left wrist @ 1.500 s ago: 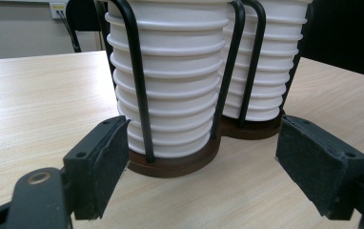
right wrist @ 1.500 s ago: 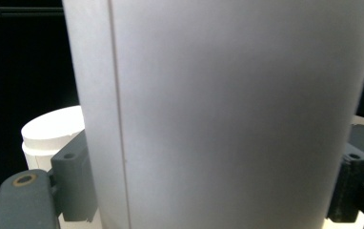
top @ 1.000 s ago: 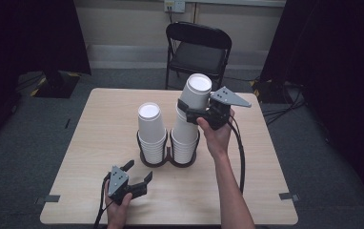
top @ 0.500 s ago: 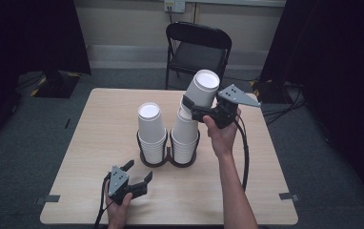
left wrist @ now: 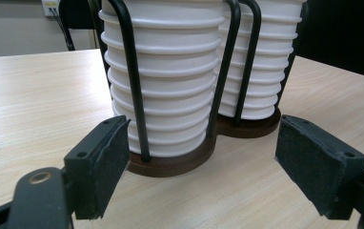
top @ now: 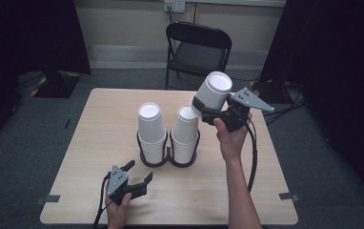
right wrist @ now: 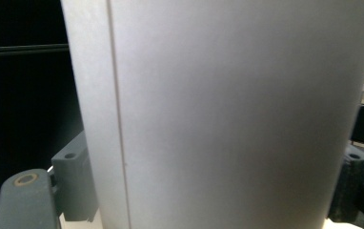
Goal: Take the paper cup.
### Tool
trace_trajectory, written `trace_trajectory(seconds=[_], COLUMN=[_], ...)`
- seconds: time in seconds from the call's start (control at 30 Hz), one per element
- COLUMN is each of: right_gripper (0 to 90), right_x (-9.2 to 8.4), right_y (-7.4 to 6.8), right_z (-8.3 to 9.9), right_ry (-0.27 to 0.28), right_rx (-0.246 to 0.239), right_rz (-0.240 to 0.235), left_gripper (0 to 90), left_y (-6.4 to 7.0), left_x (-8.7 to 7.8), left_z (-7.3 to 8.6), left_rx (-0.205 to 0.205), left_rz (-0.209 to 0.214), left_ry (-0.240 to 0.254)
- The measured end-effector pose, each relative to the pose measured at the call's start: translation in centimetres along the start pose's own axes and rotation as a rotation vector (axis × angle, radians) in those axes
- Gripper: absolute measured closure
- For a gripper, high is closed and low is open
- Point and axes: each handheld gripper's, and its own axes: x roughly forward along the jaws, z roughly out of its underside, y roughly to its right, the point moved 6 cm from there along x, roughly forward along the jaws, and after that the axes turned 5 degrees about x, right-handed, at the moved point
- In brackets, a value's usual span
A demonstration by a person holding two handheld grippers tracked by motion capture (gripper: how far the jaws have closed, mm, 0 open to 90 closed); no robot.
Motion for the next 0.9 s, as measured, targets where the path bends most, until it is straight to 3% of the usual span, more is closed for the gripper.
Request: trace_trajectory(seconds=[0.17,0.3,0.57,0.9], right_gripper=[14.8,14.8,15.0,15.0], right_x=[-1.5,-2.6,-4.5,-6.0], right_y=[0.6,1.3,1.7,1.3], right_z=[0.4,0.7,2.2,5.1], right_ry=[0.004,-0.002,-0.025,-0.065], right_rx=[0.030,0.054,0.092,0.151], right_rz=[0.017,0.039,0.052,0.044], left_gripper=[19.2,19.6,20.7,21.5], left_y=[0.0,-0.2,0.0,1.3], left_x=[-0.2,-0.4,-0.2,-0.1], left_z=[0.0,0.0,0.0,-0.5], left_rx=[0.000,-0.024,-0.030,-0.047], left_rz=[-0.029,-0.020,-0.010,0.085], left_ry=[0.022,0.033,0.000,0.019])
